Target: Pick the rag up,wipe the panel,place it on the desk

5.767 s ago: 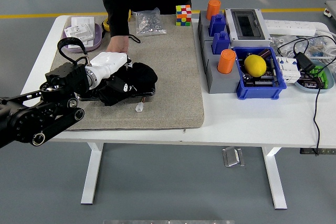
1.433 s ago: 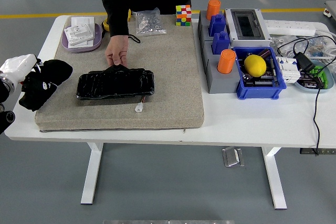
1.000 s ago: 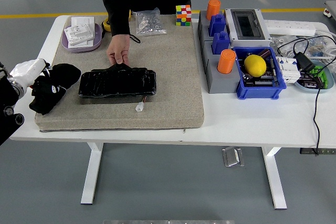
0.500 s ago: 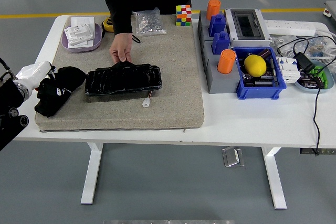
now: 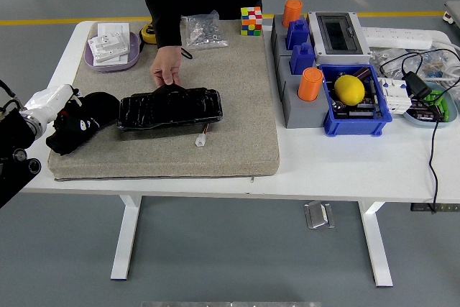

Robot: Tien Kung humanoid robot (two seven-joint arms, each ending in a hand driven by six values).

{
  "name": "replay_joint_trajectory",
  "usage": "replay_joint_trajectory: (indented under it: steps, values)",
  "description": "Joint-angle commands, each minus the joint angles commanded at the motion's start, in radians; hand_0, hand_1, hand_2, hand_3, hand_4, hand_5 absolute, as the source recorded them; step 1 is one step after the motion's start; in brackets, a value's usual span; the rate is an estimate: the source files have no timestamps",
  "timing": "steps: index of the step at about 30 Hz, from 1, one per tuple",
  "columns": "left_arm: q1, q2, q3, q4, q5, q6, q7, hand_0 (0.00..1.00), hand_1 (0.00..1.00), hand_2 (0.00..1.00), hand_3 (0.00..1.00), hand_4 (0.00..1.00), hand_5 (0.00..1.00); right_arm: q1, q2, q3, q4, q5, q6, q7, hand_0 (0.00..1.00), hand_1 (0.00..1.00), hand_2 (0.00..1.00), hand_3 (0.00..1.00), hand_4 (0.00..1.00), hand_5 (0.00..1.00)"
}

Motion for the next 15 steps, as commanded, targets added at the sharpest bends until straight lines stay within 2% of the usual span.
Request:
replay_joint_trajectory:
  steps: [3,4,9,10,15]
  values:
    - [-0.001,0.005,-0.002,0.002,-0.014,0.005,-0.007,0.371,0.435,0.526,0.541,0.737,0.214,-0.001,0.001,0.001,0.000,-0.003,0.000,-0.001,0.701,0.652,0.685,0.597,0.972,0.432]
    - [-0.001,0.007,-0.002,0.003,-0.018,0.006,-0.009,0.379,0.497,0.558,0.597,0.850,0.372,-0.001,0.001,0.001,0.000,-0.003,0.000,-0.001,0.701,0.652,0.685,0.599,0.970,0.432]
    - [-0.003,0.018,0.006,0.007,-0.044,0.003,-0.017,0.379,0.497,0.558,0.597,0.850,0.372,-0.003,0.003,0.000,-0.001,-0.001,-0.003,0.000,0.701,0.652,0.685,0.599,0.970,0.432]
    - [-0.003,0.019,0.008,0.008,-0.048,0.002,-0.017,0.385,0.493,0.603,0.663,0.908,0.441,-0.002,0.003,0.000,-0.001,-0.001,-0.004,0.000,0.701,0.652,0.685,0.597,0.970,0.433]
    - [-0.003,0.018,0.015,0.013,-0.067,-0.003,-0.021,0.385,0.493,0.603,0.663,0.908,0.441,-0.002,0.003,0.002,-0.001,-0.003,-0.005,0.000,0.701,0.652,0.685,0.597,0.970,0.433]
